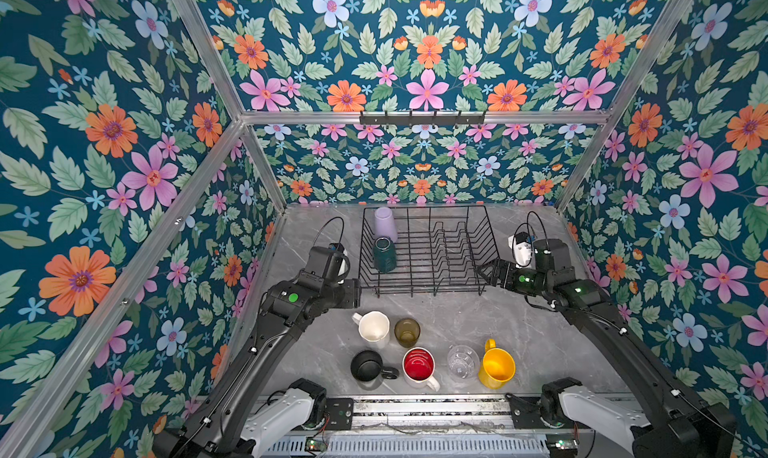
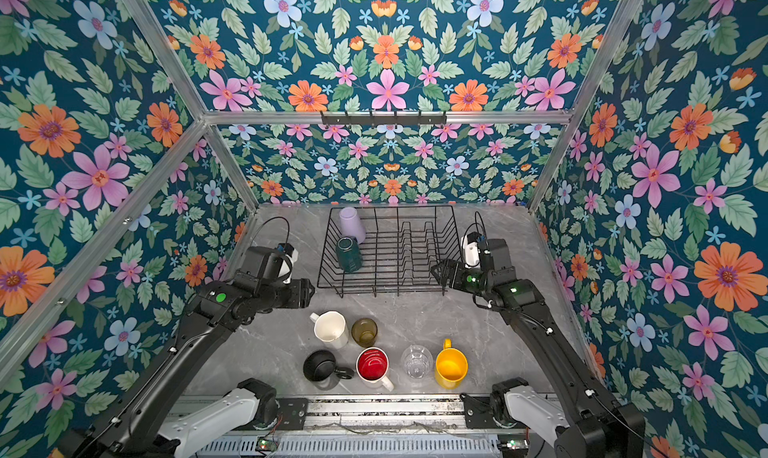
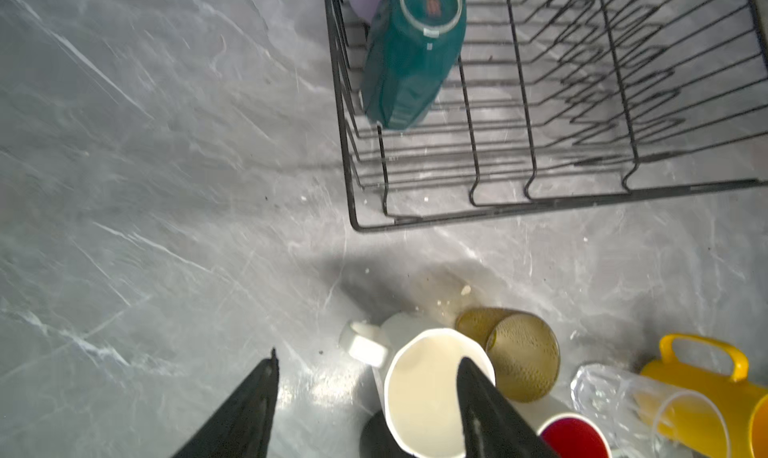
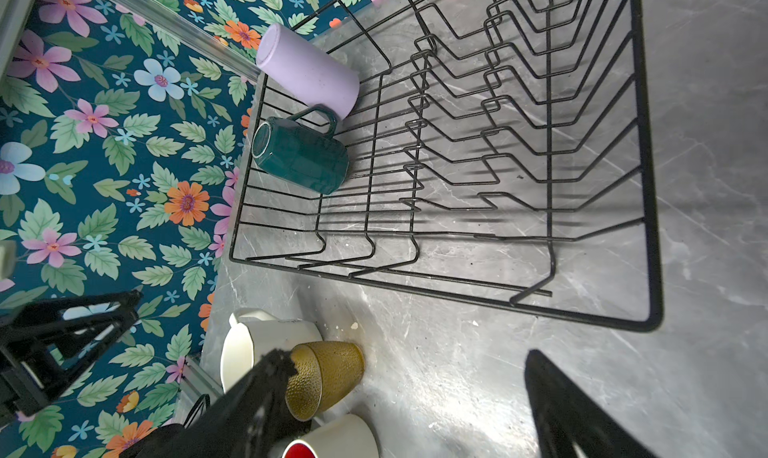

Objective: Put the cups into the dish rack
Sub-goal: 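Move the left gripper down to the white 'Simple' mug's rim, then grasp the white mug's rim with the left gripper and lift it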

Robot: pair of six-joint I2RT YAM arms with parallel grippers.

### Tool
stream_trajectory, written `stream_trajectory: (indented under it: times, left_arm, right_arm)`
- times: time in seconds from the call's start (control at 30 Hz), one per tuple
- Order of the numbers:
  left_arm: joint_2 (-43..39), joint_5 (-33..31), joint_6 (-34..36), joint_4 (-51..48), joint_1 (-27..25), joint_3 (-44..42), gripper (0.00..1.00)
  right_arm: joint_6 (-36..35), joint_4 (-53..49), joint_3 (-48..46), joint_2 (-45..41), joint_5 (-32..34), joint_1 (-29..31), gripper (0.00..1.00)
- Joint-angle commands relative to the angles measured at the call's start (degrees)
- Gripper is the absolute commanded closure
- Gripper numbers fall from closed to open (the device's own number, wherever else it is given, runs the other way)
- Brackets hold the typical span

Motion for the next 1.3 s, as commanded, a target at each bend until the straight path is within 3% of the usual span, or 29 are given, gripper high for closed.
stream_trajectory:
  times: [0.0, 0.33, 0.67, 1.1, 1.27]
  left_arm:
    - [-1.26, 3.92, -1.43, -3.86, -0.38, -2.06, 0.35]
    - [-0.15, 5.49, -4.27, -6.72, -3.58, -6.04, 0.52]
    - [-0.06, 6.18, -8.13, -7.14, -6.14, -9.52, 0.57]
    - [3.65, 8.01, -13.41, 1.98, -8.77, -13.65, 0.64]
    - [5.99, 5.87, -14.92, 2.35, -9.44, -14.36, 0.66]
  right_arm:
    - [-0.85, 0.62, 0.16, 0.00, -0.11, 0.00, 0.11]
    - [-0.59, 0.44, -0.45, -0.39, -0.11, 0.00, 0.12]
    - [-1.20, 0.84, -1.13, -0.37, 0.07, 0.00, 0.12]
    - [-2.90, 0.47, -0.99, 0.70, 1.29, 0.00, 0.12]
    - [-3.16, 0.87, -1.30, 0.88, 1.40, 0.05, 0.12]
